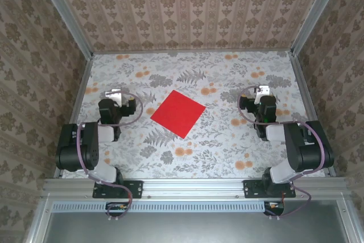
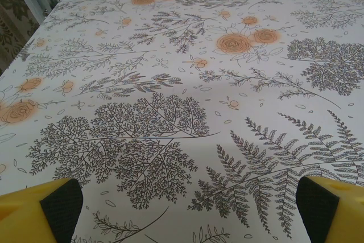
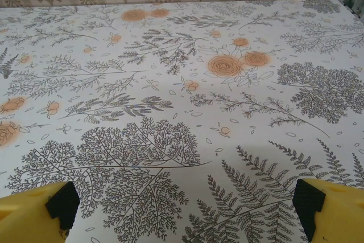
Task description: Fold a paper plane with a square sheet of paper (fold left side to right side)
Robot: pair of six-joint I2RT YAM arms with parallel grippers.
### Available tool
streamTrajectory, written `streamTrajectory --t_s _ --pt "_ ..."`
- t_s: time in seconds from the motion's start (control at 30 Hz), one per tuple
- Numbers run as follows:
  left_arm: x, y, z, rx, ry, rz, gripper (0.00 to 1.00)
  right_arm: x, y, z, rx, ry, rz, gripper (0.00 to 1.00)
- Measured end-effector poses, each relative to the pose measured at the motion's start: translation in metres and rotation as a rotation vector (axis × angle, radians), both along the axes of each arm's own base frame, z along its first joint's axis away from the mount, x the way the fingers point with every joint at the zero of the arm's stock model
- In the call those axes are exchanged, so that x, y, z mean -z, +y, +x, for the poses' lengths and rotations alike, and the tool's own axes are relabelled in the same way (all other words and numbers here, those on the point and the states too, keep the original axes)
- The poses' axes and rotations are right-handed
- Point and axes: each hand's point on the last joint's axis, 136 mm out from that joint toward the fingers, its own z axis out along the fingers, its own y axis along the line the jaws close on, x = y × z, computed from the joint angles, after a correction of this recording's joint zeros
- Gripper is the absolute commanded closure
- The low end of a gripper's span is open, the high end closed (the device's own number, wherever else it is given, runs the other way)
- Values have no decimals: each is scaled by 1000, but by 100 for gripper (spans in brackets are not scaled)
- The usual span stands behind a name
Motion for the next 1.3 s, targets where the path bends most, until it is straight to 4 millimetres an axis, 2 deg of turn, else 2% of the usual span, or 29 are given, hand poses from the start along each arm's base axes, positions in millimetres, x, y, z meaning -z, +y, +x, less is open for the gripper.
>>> streamTrajectory --t_s 0.6,0.73,0.83,1.0,1.07,1.17,1.3 --pt "0 1 0 -4 0 1 0 0 -1 0 4 0 4 0" --pt "-13 4 -3 -30 -17 13 0 -4 -6 -5 38 12 10 0" --pt "-43 6 -11 -59 -43 11 0 -30 -10 -12 68 -9 25 0" --pt "-113 9 0 -127 -24 -94 0 -101 -12 -15 103 -89 109 0" --pt "-131 4 2 -129 -3 -141 0 -124 -8 -19 97 -113 162 0" --pt "-129 -23 -4 -76 91 -190 2 -141 4 -26 60 -91 238 0" --pt "-99 -78 -19 52 285 -183 7 -139 25 -36 6 -19 314 0"
